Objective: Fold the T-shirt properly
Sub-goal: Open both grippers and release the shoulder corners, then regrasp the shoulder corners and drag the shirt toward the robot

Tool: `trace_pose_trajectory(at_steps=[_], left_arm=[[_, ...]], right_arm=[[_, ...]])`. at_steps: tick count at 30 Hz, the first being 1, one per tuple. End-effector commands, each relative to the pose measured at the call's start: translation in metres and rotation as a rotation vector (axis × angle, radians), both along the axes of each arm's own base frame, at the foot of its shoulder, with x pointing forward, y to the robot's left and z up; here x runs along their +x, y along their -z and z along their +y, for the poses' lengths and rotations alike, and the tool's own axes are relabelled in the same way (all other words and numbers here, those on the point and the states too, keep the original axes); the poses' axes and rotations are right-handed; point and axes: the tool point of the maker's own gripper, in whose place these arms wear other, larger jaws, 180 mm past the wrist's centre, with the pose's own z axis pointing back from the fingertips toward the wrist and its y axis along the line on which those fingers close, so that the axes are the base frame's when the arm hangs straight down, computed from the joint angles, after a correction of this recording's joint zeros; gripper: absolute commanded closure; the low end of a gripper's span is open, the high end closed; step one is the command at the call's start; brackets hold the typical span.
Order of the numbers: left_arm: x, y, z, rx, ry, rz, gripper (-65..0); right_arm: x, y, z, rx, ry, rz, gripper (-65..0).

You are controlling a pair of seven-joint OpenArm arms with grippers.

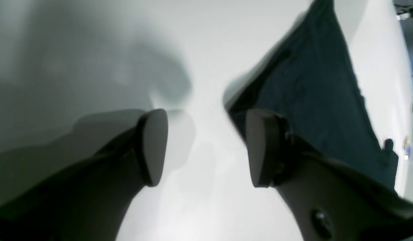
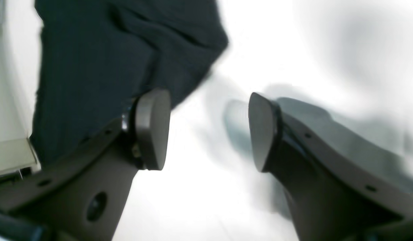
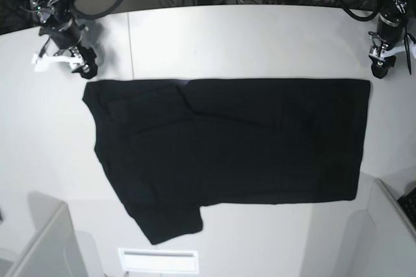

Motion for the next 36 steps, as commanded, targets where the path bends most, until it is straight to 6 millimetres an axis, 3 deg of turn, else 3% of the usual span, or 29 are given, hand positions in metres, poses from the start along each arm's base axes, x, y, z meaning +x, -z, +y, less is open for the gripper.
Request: trace_pose_trajectory(at_steps=[1,13,17,23,29,36], left_arm=[[0.009,-0.014,0.007,0.034,0.008,-0.042,-36.0],[0.043,0.001,-0.006,0.034,0.074,-0.001,-35.7],[0.045,0.014,-0.007,-0.009,0.059,0.007,-35.5],[0.052,0.013,-0.008,-0.016,0.062,-0.003,-35.4],[0.069,0.016,-0.029,-0.026,0.133,0.0,-35.4],[0.071,0.015,-0.03,-0.027,0.137,-0.003,-35.2]], right_arm=[[0.012,-0.011,-0.003,-0.012,-0.008,-0.054,-35.3],[0.033,0.016,0.002,0.055,-0.035,-0.029,-35.3],[0.039,0.017,-0.001,0.061,-0.037,-0.027,-35.1],[0.043,0.016,-0.001,0.06,-0.038,-0.035,-35.1],[0.048,0.013,-0.001,0.06,-0.037,-0.048,-35.1],[0.047,0.018,0.0,0.072,-0.036,-0.036,-35.0]])
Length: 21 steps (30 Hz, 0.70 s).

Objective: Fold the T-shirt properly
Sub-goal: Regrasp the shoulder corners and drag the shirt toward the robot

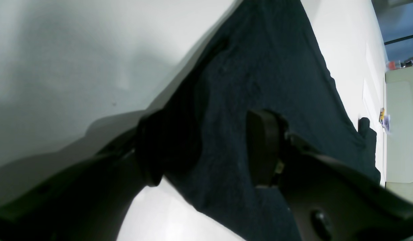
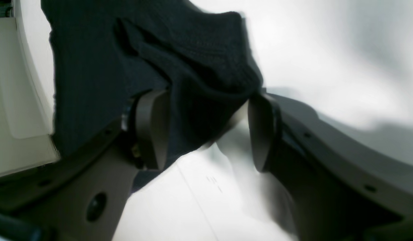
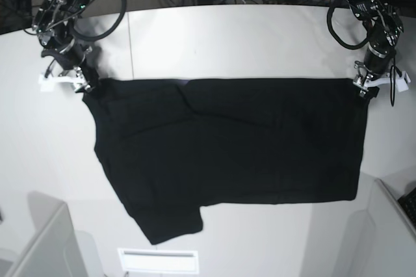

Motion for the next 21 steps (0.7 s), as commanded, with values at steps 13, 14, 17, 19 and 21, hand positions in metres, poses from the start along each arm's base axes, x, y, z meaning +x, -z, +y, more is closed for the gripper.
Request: trace_pose_trajectory(at_steps=[13,14,17,19,21], left_arm=[[-0.003,0.0,0.003,0.01,0.011,0.023,-19.1],[-0.003,0.0,0.003,0.01,0.011,0.023,-12.2],[-0.003,0.0,0.003,0.01,0.011,0.023,0.0],[-0.004,0.001,0.003,0.011,0.012,0.027,0.0],[-0.005,0.002,0.002,0.011,0.016,0.032,0.0]], right_arm=[[-0.001,0.011,-0.005,0.006,-0.002,0.038,-20.7],[-0.001,0.011,-0.005,0.006,-0.002,0.038,-16.1],[0.0,0.011,-0.005,0.006,-0.003,0.037,-5.3],[0.0,0.011,-0.005,0.006,-0.003,0.037,0.0],[0.0,0.01,-0.006,0.004,-0.002,0.034,0.0]])
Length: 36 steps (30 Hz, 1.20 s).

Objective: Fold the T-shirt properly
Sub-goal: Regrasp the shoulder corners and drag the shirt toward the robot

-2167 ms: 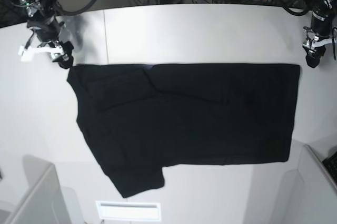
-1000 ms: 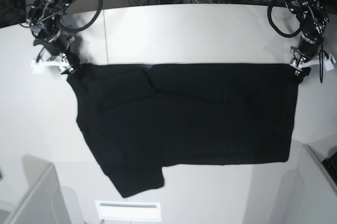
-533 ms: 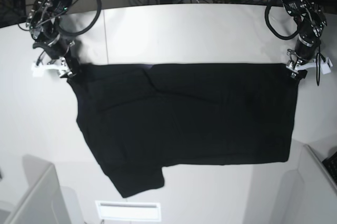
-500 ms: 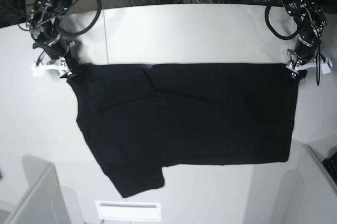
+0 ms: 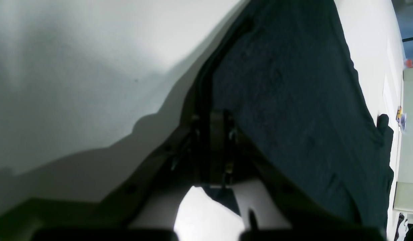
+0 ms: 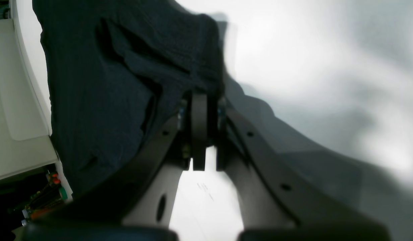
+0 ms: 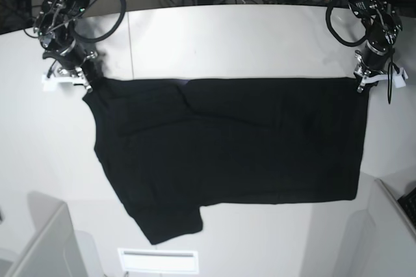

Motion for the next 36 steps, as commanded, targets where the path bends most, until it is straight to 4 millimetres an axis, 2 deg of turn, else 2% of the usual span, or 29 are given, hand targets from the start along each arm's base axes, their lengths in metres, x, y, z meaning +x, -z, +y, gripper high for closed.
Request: trace_pose_trajectory(at_steps=[1,4,10,13,21,25,29,36], left_arm=[[0.004,-0.006,0.002,0.015,0.023,-0.001,0.0],[0.006,-0.005,-0.005,0.015,0.118,0.058,0.0],[-0.004,-0.001,-0.005,0.016,0.127,0.082,0.0],[-0.017,0.005,-0.005,0.014,0.128,0.11,0.0],[-0.034,-0.011,-0.005,0.091,0.163,0.117,0.0],[-0.046,-0.013,-0.006,0.112,0.176,0.135,0.0],[-0.06,-0.008,-0.006,0.114,0.181,0.166,0.0],[-0.085,0.004,-0.011,0.098,0.187,0.223,0.0]], right_arm=[[0.0,-0.003,-0.004,-0.014,-0.001,0.004,0.0],[-0.002,-0.002,-0.005,-0.014,0.001,0.007,0.0],[-0.013,-0.007,-0.017,-0.056,-0.003,0.015,0.0],[-0.02,-0.008,-0.02,-0.068,-0.004,0.022,0.0],[-0.037,-0.011,-0.025,-0.105,-0.009,0.037,0.0],[-0.046,-0.009,-0.026,-0.111,-0.012,0.053,0.0],[-0.058,-0.007,-0.028,-0.124,-0.013,0.071,0.0],[-0.073,-0.02,-0.03,-0.175,-0.028,0.068,0.0]])
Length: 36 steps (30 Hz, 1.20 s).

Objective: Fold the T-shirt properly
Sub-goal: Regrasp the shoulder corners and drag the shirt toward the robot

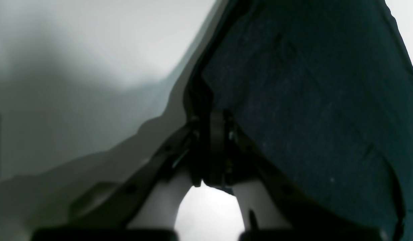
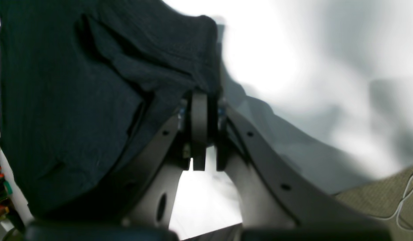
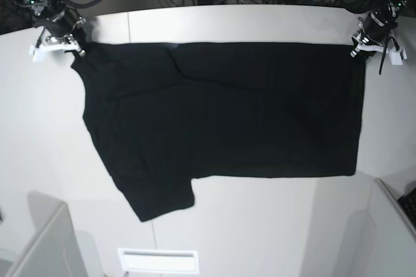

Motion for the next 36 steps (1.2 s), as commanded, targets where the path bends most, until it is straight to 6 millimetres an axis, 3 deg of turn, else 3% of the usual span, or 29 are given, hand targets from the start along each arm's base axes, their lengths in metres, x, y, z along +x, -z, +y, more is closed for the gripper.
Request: trace_pose_trajectory(at_steps=[1,7,15,19,25,36], left_arm=[[-0.011,0.004,0.0,0.005,0.002,0.036,0.0],[-0.031,0.013,-0.005,-0.007,0.005,0.081,0.0],[-0.037,-0.009,-0.005,0.057,0.048,0.068,0.0],[-0.041,-0.008,-0.005,0.058,0.05,0.077,0.0],[-0.049,-0.007,-0.006,0.063,0.055,0.095,0.0],[-0.062,-0.004,-0.007,0.061,0.058,0.125,0.0]], right_arm=[[0.003,-0.009,-0.007,-0.025,0.005,-0.03,0.0],[-0.008,-0.016,-0.008,-0.054,-0.008,-0.024,0.0],[-0.027,-0.01,-0.008,-0.058,-0.011,0.019,0.0],[-0.04,-0.013,-0.025,-0.085,0.034,0.034,0.0],[-0.045,-0.028,-0.038,-0.139,0.029,0.01,0.0],[-0.046,-0.026,-0.036,-0.135,0.022,0.016,0.0]])
